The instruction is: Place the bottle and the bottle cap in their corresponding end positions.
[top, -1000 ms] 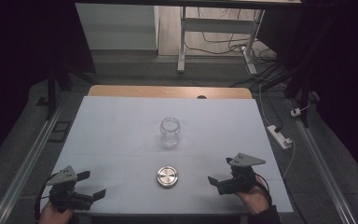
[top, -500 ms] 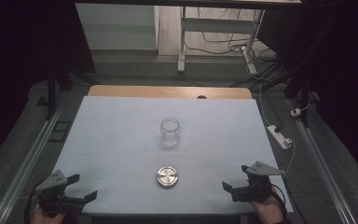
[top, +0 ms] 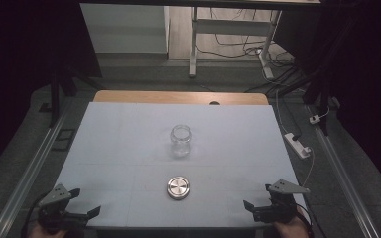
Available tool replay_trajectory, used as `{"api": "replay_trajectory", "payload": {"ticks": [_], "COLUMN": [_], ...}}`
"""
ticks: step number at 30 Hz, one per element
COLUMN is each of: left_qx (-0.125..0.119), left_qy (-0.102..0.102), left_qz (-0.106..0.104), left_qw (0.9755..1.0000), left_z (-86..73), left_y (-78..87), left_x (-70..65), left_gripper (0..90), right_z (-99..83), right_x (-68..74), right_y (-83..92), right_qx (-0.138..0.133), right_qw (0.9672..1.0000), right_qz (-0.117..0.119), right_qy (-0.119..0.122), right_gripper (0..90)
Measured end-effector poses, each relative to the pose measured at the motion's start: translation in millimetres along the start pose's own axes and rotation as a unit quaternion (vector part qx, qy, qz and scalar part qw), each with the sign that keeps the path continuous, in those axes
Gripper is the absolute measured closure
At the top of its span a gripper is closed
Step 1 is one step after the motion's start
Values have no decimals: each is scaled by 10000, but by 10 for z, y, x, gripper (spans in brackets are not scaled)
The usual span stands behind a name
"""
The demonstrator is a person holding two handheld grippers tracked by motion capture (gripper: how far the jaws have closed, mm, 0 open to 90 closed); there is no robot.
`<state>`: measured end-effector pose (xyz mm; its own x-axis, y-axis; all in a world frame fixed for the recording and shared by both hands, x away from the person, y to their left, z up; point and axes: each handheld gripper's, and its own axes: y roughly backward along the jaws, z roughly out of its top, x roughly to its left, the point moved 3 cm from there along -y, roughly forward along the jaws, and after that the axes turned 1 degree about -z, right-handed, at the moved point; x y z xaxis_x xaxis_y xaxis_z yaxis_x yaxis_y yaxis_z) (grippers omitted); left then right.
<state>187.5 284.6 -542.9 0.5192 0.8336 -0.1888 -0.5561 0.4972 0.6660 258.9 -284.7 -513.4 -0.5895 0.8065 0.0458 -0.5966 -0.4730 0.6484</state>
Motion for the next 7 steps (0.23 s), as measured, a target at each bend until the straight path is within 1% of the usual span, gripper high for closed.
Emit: {"api": "replay_trajectory", "payload": {"ticks": [3,7], "left_qx": [65,85], "left_qy": [-9,7], "left_qz": [5,-35], "left_qw": [10000,10000], "left_z": [-4,3], "left_y": [-7,-16], "left_x": [-6,-3], "left_gripper": [0,0], "right_z": [-14,-17], "right_x": [5,18], "right_y": [7,-2], "right_qx": [67,123], "right_qw": [10000,9999], "right_qz": [-31,-59], "right_qy": [21,51], "right_gripper": [0,0]}}
